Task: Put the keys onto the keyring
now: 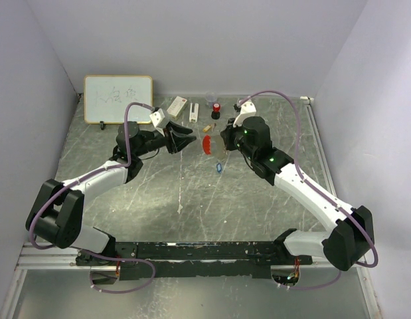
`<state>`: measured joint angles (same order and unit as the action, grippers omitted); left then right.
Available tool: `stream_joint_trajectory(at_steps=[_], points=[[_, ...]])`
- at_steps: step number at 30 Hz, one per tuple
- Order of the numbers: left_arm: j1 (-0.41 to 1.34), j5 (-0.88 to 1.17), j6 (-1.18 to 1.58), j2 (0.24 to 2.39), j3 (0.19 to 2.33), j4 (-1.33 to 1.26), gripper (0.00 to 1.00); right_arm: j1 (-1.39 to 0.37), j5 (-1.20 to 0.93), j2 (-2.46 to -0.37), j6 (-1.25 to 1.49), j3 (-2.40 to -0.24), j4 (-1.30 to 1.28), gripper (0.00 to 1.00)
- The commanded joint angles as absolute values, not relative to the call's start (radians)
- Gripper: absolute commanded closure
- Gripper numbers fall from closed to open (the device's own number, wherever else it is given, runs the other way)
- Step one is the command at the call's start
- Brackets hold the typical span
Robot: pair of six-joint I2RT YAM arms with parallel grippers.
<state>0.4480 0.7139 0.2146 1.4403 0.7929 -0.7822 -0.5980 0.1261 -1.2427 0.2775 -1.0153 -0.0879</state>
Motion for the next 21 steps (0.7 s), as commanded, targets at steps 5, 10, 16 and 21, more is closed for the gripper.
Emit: stream_joint_trajectory(at_steps=[5, 10, 16, 21], points=[[0.451, 0.477, 0.247, 1.495, 0.832, -0.757, 0.21, -0.606, 0.196, -1.246, 0.281, -1.057, -0.093, 1.0], [0.452, 0.329, 0.258, 1.591, 0.901, -0.702, 0.03, -0.602, 0.302, -1.197, 0.271, -1.026, -0.113, 1.0], [0.467, 0.308, 0.2, 1.727, 1.019, -0.656, 0.04, -0.595, 0.419, -1.075, 0.229, -0.934, -0.095, 1.0], [0.495, 0.263, 0.129, 1.862, 1.158, -0.591, 0.14, -0.589, 0.467, -0.997, 0.218, -0.905, -0.092, 1.0]])
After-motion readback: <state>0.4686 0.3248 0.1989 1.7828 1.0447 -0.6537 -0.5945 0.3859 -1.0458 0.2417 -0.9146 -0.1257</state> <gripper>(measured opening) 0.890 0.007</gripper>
